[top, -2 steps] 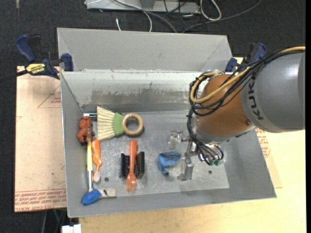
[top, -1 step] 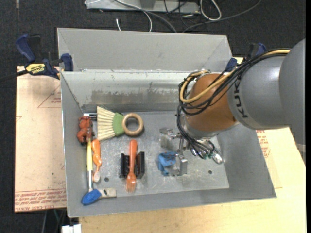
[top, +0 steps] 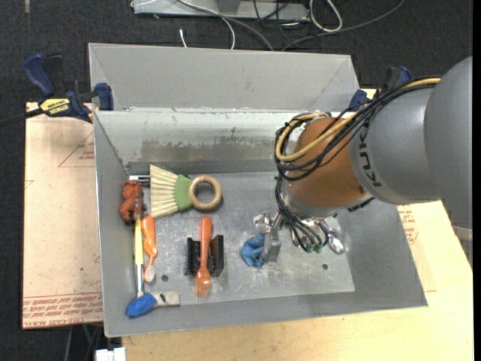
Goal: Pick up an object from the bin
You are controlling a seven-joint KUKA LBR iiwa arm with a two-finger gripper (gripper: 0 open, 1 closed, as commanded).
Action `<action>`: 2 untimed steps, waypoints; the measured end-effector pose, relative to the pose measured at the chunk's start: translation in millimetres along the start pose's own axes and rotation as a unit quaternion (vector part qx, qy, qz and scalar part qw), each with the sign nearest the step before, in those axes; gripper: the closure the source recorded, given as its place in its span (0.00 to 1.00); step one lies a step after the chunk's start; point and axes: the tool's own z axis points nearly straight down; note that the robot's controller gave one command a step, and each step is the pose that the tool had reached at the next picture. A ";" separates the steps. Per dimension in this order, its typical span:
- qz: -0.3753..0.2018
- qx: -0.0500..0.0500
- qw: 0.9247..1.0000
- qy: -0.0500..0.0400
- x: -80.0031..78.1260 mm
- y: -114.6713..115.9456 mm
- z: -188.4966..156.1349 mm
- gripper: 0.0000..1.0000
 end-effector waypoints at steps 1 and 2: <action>0.000 0.000 1.000 0.000 0.0 0.0 0.0 1.00; 0.000 0.000 1.000 0.000 0.3 0.5 -13.8 1.00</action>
Offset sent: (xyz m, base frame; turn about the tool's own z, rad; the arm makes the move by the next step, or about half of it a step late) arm -0.0001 0.0001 0.0213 -0.0001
